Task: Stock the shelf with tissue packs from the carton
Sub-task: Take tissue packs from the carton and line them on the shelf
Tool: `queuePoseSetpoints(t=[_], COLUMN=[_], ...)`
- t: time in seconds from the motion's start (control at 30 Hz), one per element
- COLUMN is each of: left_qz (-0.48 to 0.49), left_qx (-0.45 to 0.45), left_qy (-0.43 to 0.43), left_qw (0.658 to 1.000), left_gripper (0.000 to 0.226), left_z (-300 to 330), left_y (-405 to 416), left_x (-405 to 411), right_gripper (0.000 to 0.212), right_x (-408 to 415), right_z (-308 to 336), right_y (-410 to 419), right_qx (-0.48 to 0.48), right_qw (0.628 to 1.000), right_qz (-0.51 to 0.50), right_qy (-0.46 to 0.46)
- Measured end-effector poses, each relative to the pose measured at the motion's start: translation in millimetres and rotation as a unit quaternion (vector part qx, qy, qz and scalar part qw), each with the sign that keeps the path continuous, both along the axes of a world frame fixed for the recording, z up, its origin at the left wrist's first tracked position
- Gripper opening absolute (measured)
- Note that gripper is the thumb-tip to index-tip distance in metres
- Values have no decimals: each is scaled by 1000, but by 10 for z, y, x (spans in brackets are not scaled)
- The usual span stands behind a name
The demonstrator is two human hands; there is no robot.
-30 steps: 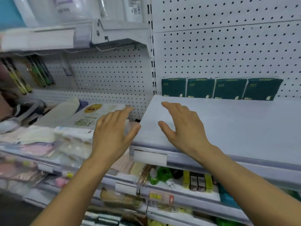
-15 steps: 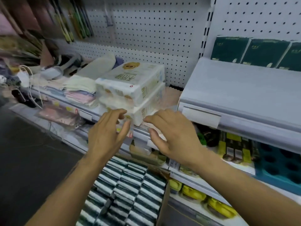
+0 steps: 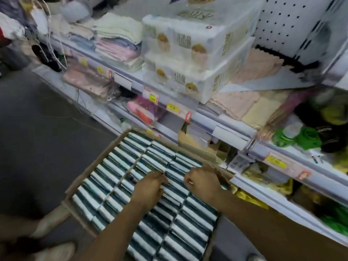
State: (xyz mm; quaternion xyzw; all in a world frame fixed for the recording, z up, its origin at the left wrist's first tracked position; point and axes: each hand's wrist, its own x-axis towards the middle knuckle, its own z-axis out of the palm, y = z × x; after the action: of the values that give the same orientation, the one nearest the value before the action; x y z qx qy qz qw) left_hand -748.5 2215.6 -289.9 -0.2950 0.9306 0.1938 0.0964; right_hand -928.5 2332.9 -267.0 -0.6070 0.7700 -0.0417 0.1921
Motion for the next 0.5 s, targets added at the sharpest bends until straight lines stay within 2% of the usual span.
queuePoseSetpoints(t=[0.2,0.37,0.43,0.5], left_qz=[-130,-163,-162,-154], left_qx=[-135,-152,-150,-136], left_qy=[-21,-65,-103,-101], left_qw=[982,973,970,973], left_gripper=[54,45,44,42], left_z=[-363,-307,-270,-155], left_y=[-16,-4,0,-13], left_x=[-55,-94,-101,-89], right_gripper=[25,29,25,23], right_x=[187,288,310,282], right_z=[-398,-497,-503,-454], right_y=[-157,-168,-179,-187], right_qx=[56,84,86,68], right_qw=[996,991,992,995], right_qz=[-2,0,-9,-38], right_qy=[73,100,90,62])
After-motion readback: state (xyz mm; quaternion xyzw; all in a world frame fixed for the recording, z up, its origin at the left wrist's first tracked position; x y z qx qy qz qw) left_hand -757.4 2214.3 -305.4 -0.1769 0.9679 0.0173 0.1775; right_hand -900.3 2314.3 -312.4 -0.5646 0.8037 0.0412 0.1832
